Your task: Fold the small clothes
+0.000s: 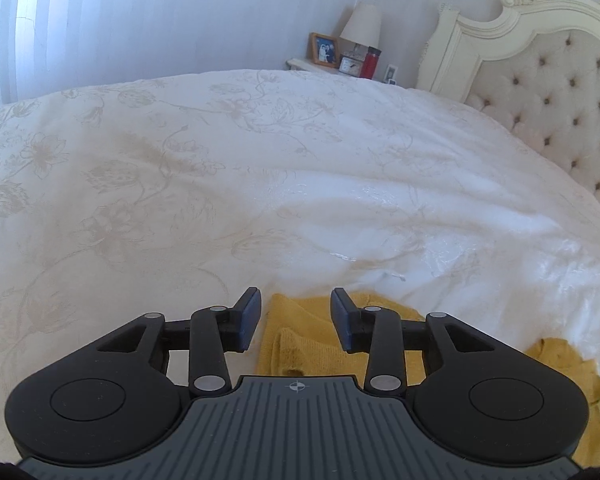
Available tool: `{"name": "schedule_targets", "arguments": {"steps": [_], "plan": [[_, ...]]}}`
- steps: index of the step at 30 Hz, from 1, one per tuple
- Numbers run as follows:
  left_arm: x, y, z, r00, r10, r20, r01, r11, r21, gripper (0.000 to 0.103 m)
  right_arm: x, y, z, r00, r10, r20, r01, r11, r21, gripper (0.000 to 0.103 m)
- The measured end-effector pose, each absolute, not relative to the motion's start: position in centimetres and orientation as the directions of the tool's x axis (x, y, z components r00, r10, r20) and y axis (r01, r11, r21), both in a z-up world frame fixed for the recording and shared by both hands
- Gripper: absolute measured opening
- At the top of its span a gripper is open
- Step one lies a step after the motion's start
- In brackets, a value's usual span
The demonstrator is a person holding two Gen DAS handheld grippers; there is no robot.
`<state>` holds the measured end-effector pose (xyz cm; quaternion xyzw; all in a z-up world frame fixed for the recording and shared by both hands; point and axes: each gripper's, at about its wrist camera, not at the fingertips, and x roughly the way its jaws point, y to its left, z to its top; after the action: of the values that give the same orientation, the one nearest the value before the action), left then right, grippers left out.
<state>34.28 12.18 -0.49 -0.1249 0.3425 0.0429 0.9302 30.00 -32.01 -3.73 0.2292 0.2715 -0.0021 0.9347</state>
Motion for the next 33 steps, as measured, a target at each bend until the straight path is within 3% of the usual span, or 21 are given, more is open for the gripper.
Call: {"name": "schedule_targets", "arguments": {"steps": [3,7,10,20,33], "plan": [[32.7,12.1,-0.2,0.767,-0.003,-0.642,-0.139,0.976,-0.169,0.037,28.7,-29.7,-3.3,0.840,0.161,-0.518,0.028,0.941,0.337,0.058],[29.7,9.8,-0.9,0.767,0.006,-0.641,-0.036,0.999,-0.033,0.040,27.3,-25.8,-3.9,0.810,0.201,-0.551,-0.098,0.973,0.210,0.057],[27.9,8.1,-2.4,0.750,-0.028,-0.661,0.045,0.999,0.009,0.041,27.2,-23.8,-4.7,0.778,0.233,-0.584,-0.146,0.970,0.192,0.057],[32.5,5.8,-5.0,0.671,-0.057,-0.739,0.080,0.997,-0.004,0.041,32.0,-21.4,-6.1,0.724,0.185,-0.664,-0.127,0.983,0.136,0.057],[38.5,8.7,-3.3,0.643,-0.019,-0.765,-0.100,0.989,-0.109,0.041,36.5,-24.2,-5.3,0.743,0.160,-0.649,-0.009,0.973,0.230,0.056]]}}
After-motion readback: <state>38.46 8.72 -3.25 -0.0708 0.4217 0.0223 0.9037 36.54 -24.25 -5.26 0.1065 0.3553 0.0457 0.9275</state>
